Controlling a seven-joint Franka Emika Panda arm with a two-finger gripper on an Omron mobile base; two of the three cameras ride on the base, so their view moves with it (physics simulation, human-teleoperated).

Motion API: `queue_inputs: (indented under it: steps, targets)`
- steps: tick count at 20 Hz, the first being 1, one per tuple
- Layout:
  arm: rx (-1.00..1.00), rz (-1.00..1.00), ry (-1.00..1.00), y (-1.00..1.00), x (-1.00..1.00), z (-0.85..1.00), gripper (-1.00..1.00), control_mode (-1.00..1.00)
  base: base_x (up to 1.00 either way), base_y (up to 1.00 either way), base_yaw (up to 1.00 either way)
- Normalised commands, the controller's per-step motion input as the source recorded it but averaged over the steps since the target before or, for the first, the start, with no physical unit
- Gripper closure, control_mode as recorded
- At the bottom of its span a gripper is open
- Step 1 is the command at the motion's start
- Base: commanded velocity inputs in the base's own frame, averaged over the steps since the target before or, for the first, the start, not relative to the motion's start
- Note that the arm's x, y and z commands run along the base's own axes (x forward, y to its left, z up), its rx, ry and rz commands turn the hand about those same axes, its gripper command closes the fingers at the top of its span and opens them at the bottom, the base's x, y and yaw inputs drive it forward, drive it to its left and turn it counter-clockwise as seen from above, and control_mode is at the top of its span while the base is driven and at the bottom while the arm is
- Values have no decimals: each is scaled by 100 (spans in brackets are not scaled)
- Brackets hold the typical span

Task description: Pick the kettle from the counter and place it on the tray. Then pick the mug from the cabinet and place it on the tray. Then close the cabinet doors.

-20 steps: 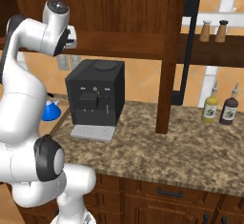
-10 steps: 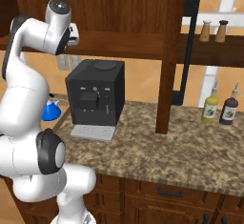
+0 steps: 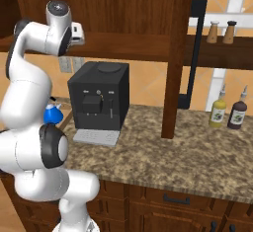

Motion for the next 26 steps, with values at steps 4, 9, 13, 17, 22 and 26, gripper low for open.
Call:
queue_inputs:
  steps: [4, 9, 13, 17, 22, 26]
  targets:
    - [0, -5, 0, 25, 28, 6, -100, -100, 0, 0, 0]
    - [0, 0, 0, 14, 34, 0, -100, -100, 0, 0, 0]
    - [0, 0, 0, 0, 32, 0, -100, -100, 0, 0, 0]
    - [0, 0, 0, 0, 20, 0, -100, -100, 0, 0, 0]
    - [0, -1, 4, 0, 26, 0, -100, -100, 0, 0, 0]
    - [0, -1, 2, 0, 21, 0, -100, -100, 0, 0, 0]
